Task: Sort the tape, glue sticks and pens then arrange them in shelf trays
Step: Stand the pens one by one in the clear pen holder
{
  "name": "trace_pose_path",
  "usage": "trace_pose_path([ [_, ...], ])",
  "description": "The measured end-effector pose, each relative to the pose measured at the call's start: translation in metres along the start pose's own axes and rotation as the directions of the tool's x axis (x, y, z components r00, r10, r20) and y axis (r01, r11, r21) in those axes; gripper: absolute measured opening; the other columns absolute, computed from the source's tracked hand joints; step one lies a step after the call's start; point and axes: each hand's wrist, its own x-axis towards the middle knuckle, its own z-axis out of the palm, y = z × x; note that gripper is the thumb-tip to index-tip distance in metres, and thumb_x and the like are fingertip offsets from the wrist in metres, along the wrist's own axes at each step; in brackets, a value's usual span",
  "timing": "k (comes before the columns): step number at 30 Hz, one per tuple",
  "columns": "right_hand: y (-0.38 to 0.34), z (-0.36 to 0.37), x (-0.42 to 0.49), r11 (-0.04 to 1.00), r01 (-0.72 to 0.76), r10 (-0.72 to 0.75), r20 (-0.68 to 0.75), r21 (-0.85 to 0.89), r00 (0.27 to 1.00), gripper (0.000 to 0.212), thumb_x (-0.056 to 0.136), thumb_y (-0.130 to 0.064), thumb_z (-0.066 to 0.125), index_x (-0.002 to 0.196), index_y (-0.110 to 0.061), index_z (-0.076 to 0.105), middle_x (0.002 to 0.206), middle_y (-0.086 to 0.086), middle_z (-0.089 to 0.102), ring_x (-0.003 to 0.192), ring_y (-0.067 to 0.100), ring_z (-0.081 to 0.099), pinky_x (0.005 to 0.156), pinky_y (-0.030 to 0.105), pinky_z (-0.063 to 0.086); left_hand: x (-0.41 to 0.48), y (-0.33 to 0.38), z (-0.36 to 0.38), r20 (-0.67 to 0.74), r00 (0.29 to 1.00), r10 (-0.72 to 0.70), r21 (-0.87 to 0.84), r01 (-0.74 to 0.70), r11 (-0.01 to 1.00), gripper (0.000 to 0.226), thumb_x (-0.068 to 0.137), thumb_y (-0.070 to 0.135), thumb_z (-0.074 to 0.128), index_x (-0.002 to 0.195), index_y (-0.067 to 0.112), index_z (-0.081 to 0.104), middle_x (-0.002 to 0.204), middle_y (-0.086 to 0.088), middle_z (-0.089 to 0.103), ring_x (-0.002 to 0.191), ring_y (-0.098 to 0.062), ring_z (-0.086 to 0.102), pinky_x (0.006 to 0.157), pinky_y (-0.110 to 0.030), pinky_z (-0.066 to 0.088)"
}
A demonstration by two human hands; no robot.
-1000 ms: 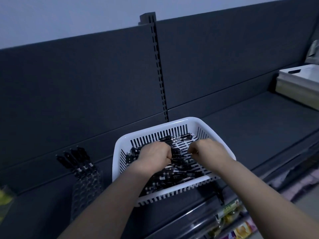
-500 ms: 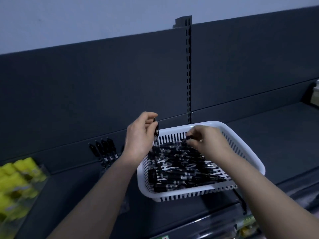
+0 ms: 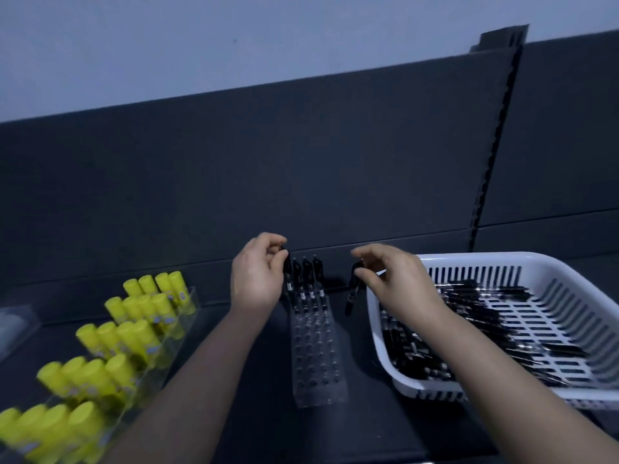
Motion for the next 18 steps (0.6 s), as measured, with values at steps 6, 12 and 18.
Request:
trace_pose_path([
  [6,0.004,0.018,0.002,0.998,-0.056,0.056,-0.01,0.011,0.998,0.016,0.085,-0.018,0.069,0.099,-0.022,0.062,0.083,-0.015,0.061,0.072,0.0,0.058,0.066,0.011,0.041,-0.004,-0.019,0.008,0.048,0.998,0.034,0.014,-0.035,0.999,0.013,0.087,0.009,0.064,0.099,0.014,0.068,0.086,0.003,0.061,0.078,-0.009,0.059,0.072,-0.018,0.044],
  [12,-0.012,0.031,0.014,0.998,-0.011,0.013,-0.028,0.063,1.0,0.019,0.084,-0.018,0.07,0.099,-0.023,0.06,0.081,-0.016,0.061,0.074,0.001,0.061,0.073,0.021,0.048,-0.015,-0.027,0.015,0.107,0.988,0.111,-0.003,-0.111,0.994,0.013,0.083,0.008,0.069,0.095,0.012,0.07,0.087,0.003,0.064,0.074,-0.006,0.061,0.072,-0.02,0.053],
  [18,-0.031,0.054,0.034,0.995,0.033,-0.032,-0.016,0.093,0.999,0.019,0.083,-0.017,0.071,0.099,-0.022,0.062,0.082,-0.015,0.062,0.078,0.008,0.063,0.079,0.032,0.052,-0.014,-0.035,0.007,0.1,0.993,0.056,-0.086,-0.047,0.995,0.034,0.08,0.014,0.075,0.112,0.013,0.064,0.09,0.004,0.063,0.075,-0.009,0.061,0.075,-0.027,0.054],
])
